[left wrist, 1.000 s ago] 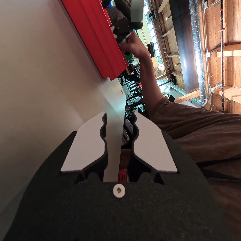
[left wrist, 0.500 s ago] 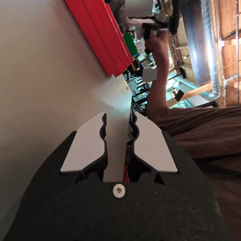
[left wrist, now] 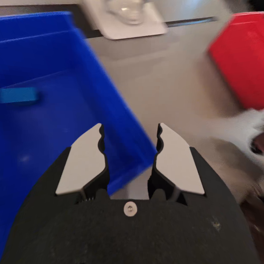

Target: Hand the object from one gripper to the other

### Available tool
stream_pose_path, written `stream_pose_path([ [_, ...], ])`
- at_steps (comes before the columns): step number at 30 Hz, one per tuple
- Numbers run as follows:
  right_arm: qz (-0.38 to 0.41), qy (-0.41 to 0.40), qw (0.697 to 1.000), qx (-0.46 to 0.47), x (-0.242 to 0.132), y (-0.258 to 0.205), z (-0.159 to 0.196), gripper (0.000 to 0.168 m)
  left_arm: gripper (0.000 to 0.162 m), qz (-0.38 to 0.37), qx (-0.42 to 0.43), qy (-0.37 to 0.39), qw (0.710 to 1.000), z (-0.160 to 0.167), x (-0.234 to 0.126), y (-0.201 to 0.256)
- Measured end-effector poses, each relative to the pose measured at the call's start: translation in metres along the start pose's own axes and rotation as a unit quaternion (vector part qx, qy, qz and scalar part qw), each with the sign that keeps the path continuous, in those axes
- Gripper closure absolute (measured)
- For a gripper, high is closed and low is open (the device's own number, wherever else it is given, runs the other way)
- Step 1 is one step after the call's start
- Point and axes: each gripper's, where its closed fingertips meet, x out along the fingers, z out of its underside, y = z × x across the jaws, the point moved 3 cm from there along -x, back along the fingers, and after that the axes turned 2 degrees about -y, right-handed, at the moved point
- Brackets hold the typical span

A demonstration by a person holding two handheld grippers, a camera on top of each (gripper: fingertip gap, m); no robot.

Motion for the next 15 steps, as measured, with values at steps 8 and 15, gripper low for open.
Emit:
stream_pose_path([
  [8,-0.011,-0.061,0.998,-0.025,0.006,-0.010,0.026,0.127,0.084,-0.197,-0.057,-0.117,0.972,-0.031,0.061,-0.144],
  [15,-0.018,-0.071,0.997,-0.020,0.006,-0.011,0.030,0.126,0.082,-0.223,-0.073,-0.191,0.953,-0.036,0.096,-0.183],
])
